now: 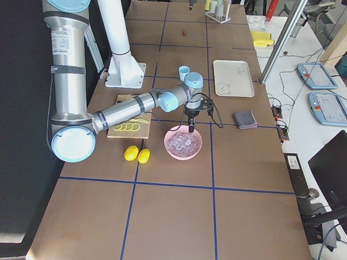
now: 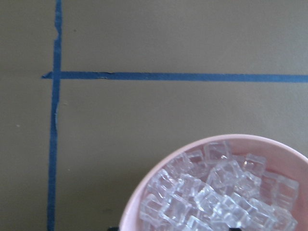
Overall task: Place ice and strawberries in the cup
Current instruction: 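Release the ice into the cup and return the right gripper to the bowl, then lower the right gripper into the bowl and grasp another ice cube, then carry the ice cube with the right gripper over the cup and release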
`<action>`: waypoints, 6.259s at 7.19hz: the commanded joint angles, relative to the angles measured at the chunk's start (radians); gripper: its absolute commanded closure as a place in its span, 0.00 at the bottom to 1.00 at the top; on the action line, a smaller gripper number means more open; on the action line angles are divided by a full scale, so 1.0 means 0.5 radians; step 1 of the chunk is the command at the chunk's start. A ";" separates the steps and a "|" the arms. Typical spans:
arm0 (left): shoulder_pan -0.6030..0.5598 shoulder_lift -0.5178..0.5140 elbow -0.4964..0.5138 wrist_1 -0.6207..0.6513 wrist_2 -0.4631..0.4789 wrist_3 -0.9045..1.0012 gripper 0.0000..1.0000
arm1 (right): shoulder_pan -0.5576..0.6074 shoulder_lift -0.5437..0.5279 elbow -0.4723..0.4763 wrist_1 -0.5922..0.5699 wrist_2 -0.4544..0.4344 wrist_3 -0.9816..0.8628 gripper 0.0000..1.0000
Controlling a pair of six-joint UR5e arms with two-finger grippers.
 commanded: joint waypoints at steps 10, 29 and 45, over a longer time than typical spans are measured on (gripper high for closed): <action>0.000 0.000 -0.010 0.000 0.003 0.005 0.00 | -0.022 -0.104 -0.068 0.006 0.098 0.009 0.23; -0.012 0.058 -0.041 -0.003 0.000 0.030 0.00 | 0.058 -0.153 0.143 -0.033 0.261 0.009 0.97; -0.012 0.061 -0.053 0.000 0.000 0.027 0.00 | -1.052 1.485 -0.592 0.175 -0.445 1.786 0.12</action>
